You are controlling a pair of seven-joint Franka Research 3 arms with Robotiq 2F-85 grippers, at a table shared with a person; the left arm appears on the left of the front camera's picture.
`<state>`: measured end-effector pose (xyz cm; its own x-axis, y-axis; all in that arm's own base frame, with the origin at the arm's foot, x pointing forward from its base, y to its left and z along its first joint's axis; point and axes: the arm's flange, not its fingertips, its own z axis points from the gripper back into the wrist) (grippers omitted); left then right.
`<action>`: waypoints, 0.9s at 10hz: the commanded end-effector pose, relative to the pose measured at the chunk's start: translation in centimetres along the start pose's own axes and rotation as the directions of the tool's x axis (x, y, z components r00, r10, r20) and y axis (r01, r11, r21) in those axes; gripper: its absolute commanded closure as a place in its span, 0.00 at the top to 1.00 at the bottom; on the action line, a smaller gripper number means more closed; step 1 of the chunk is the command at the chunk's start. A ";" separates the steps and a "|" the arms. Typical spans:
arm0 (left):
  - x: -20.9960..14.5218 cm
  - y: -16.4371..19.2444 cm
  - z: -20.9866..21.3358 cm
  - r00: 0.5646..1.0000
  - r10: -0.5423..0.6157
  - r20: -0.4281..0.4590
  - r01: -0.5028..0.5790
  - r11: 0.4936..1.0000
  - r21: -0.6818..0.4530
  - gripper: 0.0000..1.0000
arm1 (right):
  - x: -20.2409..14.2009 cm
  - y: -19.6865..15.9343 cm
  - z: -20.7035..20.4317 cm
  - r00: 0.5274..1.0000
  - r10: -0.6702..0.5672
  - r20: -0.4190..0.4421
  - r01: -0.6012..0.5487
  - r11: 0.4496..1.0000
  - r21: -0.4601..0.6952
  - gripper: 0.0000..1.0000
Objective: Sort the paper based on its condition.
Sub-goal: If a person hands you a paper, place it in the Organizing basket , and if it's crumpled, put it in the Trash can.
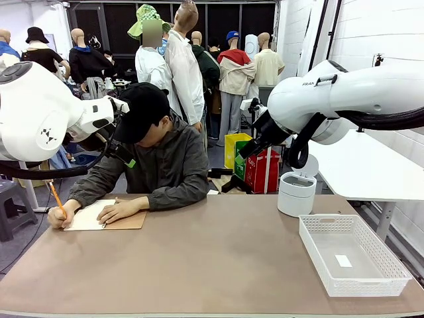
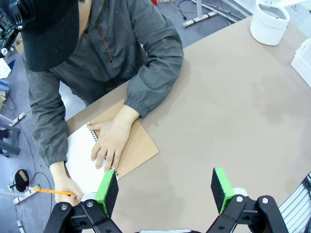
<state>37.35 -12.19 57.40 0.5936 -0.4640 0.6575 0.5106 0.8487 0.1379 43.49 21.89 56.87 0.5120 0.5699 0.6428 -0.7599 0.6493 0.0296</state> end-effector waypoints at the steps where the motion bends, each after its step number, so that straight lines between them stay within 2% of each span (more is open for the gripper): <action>1: 0.0 0.1 0.1 1.000 -0.001 0.002 0.001 1.000 -0.001 1.00 | 0.0 0.0 -0.2 1.000 -0.001 -0.001 0.001 1.000 0.001 1.00; 9: 0.0 0.1 0.1 1.000 -0.001 0.002 0.001 1.000 -0.001 1.00 | 0.0 0.0 -0.2 1.000 -0.001 -0.001 0.001 1.000 0.001 1.00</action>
<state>37.35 -12.19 57.40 0.5936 -0.4640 0.6575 0.5106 0.8487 0.1379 43.49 21.89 56.87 0.5120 0.5699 0.6427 -0.7599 0.6493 0.0296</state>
